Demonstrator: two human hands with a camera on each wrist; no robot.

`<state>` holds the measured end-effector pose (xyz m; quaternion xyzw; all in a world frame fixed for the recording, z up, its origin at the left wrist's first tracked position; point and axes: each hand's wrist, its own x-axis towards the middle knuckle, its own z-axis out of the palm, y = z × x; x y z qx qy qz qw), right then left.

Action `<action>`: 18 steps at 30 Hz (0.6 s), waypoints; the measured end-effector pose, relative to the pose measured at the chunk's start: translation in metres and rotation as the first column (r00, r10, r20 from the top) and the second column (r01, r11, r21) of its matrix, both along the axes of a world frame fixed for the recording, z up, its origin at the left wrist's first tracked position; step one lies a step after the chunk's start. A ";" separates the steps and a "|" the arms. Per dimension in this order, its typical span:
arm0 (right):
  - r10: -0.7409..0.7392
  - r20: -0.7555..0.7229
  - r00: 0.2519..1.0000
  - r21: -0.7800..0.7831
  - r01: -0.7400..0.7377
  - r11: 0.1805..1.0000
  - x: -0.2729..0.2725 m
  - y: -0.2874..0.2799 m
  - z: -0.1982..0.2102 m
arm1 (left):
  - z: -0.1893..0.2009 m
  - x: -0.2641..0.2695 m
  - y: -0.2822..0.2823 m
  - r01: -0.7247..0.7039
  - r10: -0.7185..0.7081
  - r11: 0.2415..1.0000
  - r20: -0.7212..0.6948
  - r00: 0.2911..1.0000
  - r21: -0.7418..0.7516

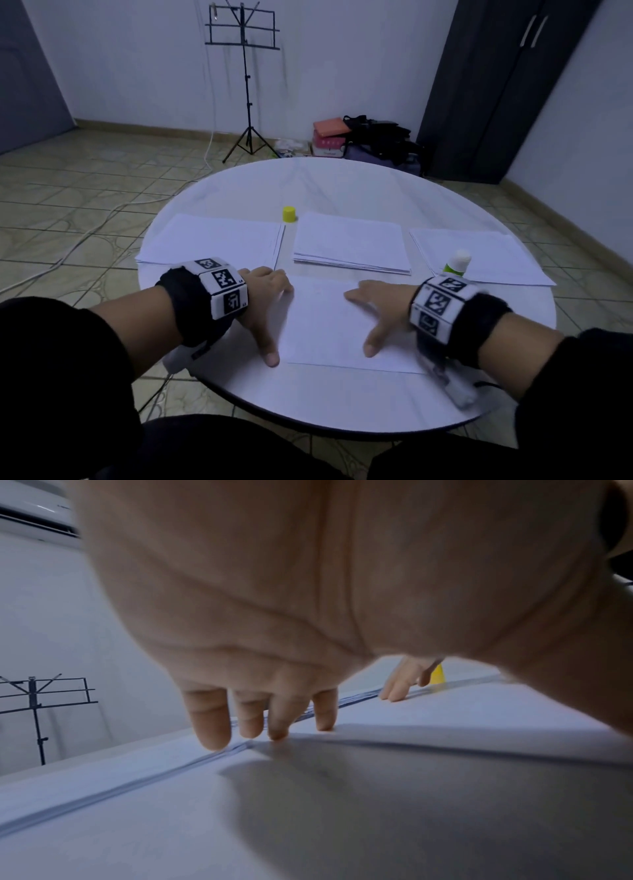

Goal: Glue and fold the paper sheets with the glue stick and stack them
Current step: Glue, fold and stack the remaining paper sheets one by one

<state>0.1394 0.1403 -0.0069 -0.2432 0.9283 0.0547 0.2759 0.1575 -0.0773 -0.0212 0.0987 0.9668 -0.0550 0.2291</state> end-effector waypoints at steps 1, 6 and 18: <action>-0.030 0.009 0.999 0.008 0.030 1.000 0.000 0.012 0.001 | 0.001 0.000 0.001 -0.014 0.014 1.000 0.007 1.000 -0.001; -0.074 0.045 0.996 0.086 0.070 0.994 0.010 0.045 0.007 | 0.002 -0.003 0.001 -0.031 0.031 1.000 0.025 0.999 0.001; -0.126 -0.004 0.992 0.120 0.125 0.985 0.007 0.039 -0.005 | 0.010 -0.008 0.008 -0.192 0.198 0.929 0.015 0.980 0.316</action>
